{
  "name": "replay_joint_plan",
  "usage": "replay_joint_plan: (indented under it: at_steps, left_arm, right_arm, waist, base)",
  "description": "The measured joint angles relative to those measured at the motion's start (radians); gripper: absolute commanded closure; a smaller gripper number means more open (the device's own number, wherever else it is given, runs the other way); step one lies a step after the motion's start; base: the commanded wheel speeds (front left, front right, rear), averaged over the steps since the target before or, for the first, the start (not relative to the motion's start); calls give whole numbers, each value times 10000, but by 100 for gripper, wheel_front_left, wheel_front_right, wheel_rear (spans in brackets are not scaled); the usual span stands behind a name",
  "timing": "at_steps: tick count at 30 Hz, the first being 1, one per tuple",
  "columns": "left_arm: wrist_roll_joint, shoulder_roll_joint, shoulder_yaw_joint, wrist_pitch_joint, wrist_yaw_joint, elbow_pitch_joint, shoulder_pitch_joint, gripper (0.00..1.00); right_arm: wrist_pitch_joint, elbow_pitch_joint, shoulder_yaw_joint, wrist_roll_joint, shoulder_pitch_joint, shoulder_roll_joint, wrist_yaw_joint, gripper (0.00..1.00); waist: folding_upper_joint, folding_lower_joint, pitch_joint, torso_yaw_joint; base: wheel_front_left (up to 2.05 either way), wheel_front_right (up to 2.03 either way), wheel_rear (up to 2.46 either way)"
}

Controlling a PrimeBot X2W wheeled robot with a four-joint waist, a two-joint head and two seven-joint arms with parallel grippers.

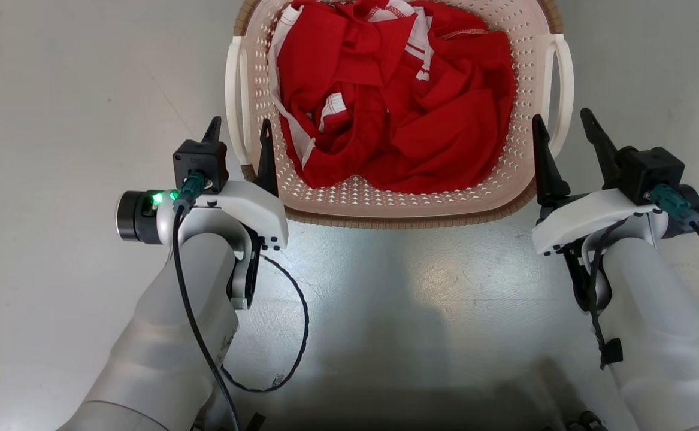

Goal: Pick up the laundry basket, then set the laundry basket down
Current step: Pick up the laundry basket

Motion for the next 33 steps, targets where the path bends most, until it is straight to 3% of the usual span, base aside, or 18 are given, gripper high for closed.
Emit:
replay_joint_plan:
  at_steps: [33]
  left_arm:
    - [-700,0,-662,-2,253,280,-352,0]
  right_arm:
    - [0,500,731,474,-475,-21,0,0]
  waist:
    - [0,0,555,44]
  base:
    - [0,0,0]
